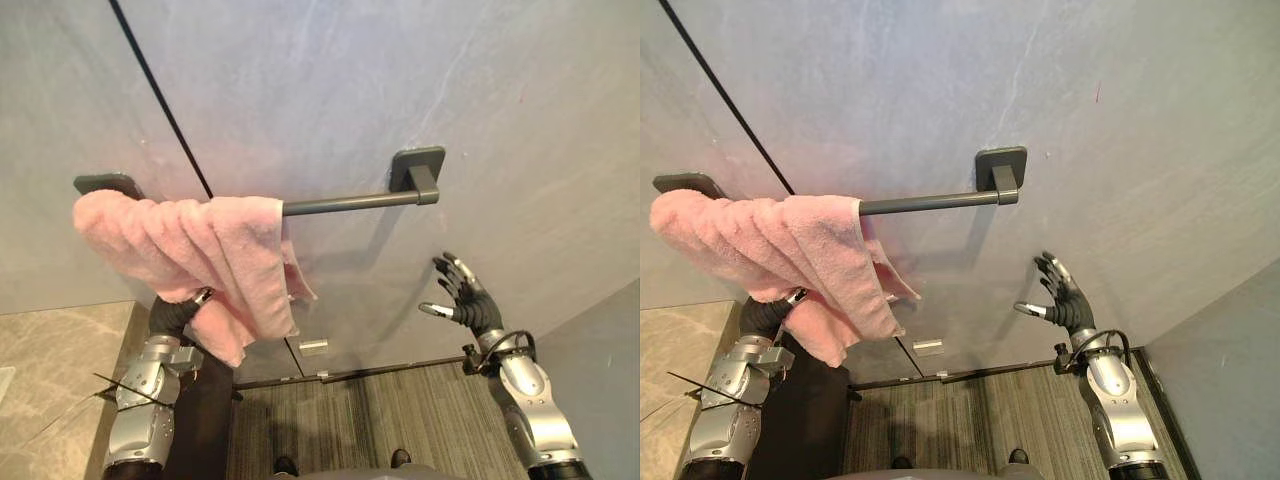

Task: Organize washtable

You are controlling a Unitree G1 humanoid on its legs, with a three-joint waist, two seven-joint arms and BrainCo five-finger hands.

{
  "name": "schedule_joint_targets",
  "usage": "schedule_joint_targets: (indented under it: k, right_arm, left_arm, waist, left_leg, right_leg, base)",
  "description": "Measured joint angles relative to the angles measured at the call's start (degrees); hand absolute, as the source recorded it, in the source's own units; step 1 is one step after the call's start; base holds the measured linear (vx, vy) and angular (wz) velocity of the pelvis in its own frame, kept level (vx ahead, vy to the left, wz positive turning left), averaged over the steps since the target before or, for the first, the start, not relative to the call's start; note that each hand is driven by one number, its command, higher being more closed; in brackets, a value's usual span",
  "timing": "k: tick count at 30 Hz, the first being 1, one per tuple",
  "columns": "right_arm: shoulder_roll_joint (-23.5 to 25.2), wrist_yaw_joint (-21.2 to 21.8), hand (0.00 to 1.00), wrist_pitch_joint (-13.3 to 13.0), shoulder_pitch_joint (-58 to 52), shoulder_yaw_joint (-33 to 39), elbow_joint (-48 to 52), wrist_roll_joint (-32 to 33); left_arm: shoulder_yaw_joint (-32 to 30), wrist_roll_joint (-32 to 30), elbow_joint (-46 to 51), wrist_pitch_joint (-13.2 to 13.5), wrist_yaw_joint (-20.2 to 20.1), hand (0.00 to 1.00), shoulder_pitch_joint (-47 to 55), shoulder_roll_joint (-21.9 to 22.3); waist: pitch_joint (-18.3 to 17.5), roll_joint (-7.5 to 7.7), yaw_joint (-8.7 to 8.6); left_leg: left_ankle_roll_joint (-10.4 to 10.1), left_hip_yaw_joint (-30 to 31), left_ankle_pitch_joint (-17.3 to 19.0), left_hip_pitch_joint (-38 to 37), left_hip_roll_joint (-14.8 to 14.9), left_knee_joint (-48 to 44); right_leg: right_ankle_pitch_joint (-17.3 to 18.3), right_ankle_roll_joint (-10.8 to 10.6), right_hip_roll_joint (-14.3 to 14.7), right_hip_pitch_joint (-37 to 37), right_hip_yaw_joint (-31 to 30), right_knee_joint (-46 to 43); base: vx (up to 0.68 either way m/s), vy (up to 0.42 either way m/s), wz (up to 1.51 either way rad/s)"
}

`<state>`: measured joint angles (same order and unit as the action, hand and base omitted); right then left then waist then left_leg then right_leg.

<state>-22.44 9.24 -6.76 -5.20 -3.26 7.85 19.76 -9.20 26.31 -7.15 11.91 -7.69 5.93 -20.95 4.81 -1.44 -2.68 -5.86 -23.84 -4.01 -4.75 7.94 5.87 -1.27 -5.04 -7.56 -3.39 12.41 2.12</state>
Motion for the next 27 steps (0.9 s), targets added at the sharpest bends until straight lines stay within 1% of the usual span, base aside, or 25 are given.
schedule_joint_targets:
  k: [1,4,8,10,14,18,20,21,23,25,27]
  right_arm:
    - [-0.9,1.1,0.00,-0.5,0.8,-0.5,0.6,1.2]
    - [-2.6,2.0,0.00,-0.7,2.5,-1.8,0.6,2.8]
    - [-4.0,2.1,0.00,-0.6,6.9,-2.5,0.6,3.5]
    - [-5.5,1.7,0.00,-0.6,10.8,-5.0,0.6,4.3]
    - [-5.9,1.3,0.00,-0.5,18.3,-10.5,0.0,5.1]
    - [-6.8,1.0,0.00,-0.5,24.8,-14.7,-4.4,5.8]
    - [-7.1,1.0,0.00,0.0,27.6,-16.5,-6.4,6.6]
    - [-7.3,1.0,0.00,0.8,29.9,-17.8,-7.8,6.8]
    - [-7.3,0.8,0.00,1.1,33.1,-19.5,-9.8,6.9]
    - [-7.3,0.2,0.00,1.4,37.8,-20.6,-11.3,8.6]
    - [-7.3,-0.7,0.00,1.5,40.3,-21.9,-11.8,9.1]
  left_arm:
    - [0.0,0.0,0.0,0.0,-0.2,1.00,0.0,0.0]
    - [0.0,0.0,0.0,0.0,-0.9,1.00,0.0,0.0]
    - [0.0,0.0,0.1,0.0,-0.9,1.00,-0.5,0.0]
    - [0.0,0.0,0.1,0.0,-0.9,1.00,-0.8,0.0]
    - [0.2,0.0,0.1,0.0,-0.8,1.00,-1.5,0.0]
    - [2.1,0.1,-0.6,-0.1,0.1,1.00,-3.1,-0.1]
    - [3.2,0.1,-1.8,-0.1,0.3,1.00,-3.9,-0.1]
    - [4.2,0.1,-3.2,-0.1,0.4,1.00,-4.6,-0.1]
    - [4.9,0.1,-4.5,-0.2,0.4,1.00,-4.9,0.0]
    - [5.3,0.1,-4.8,-0.2,0.5,1.00,-4.9,0.0]
    - [5.4,0.1,-5.4,-0.2,0.6,1.00,-5.1,0.0]
  waist:
    - [0.0,0.02,0.17]
    - [0.0,0.03,0.31]
    - [0.0,0.03,0.21]
    - [0.0,0.03,0.24]
    - [0.0,0.03,0.43]
    - [0.0,0.10,0.41]
    - [0.0,0.09,0.42]
    - [0.0,0.09,0.49]
    - [0.0,0.10,0.51]
    - [-0.1,0.11,1.37]
    - [-0.1,0.11,1.72]
  left_leg:
    - [0.0,0.0,0.0,0.1,0.0,0.0]
    - [0.0,0.1,0.0,0.2,0.0,0.0]
    - [0.2,0.1,-0.3,0.7,0.0,0.0]
    - [0.2,0.3,-0.3,0.8,0.0,0.0]
    - [0.2,0.7,-0.6,1.0,0.0,0.0]
    - [0.6,1.8,-1.2,1.8,0.0,0.0]
    - [0.6,1.9,-1.8,2.4,0.1,0.0]
    - [0.8,2.2,-2.2,2.7,0.3,0.1]
    - [0.9,2.4,-2.6,2.8,0.5,0.1]
    - [0.7,2.7,-3.3,4.0,1.1,0.1]
    - [0.7,3.2,-3.6,4.6,1.3,0.1]
  right_leg:
    - [0.0,0.0,0.0,0.3,0.0,-0.1]
    - [0.0,0.0,0.0,0.7,0.0,-0.1]
    - [-0.2,-0.1,0.0,0.8,0.1,-0.1]
    - [-0.3,0.0,0.0,0.8,0.1,-0.1]
    - [-0.3,0.0,0.0,0.8,0.4,-0.2]
    - [-0.4,0.1,-0.1,1.1,1.1,-0.6]
    - [-0.7,0.3,0.0,1.8,1.1,-0.8]
    - [-1.0,0.4,0.2,1.9,1.2,-0.7]
    - [-1.4,0.7,0.5,1.8,1.3,-0.6]
    - [-2.0,1.2,1.0,2.7,1.4,0.1]
    - [-2.3,1.1,1.3,3.0,1.4,0.6]
  base:
    - [-0.06,-0.002,-0.03]
    - [-0.03,-0.005,-0.01]
    - [0.00,0.000,0.00]
    - [0.00,0.000,0.00]
    - [0.00,-0.005,0.06]
    - [-0.04,0.002,0.12]
    - [-0.09,-0.006,0.03]
    - [-0.12,-0.015,0.04]
    - [-0.10,-0.013,0.05]
    - [-0.14,-0.015,0.02]
    - [-0.10,-0.013,0.02]
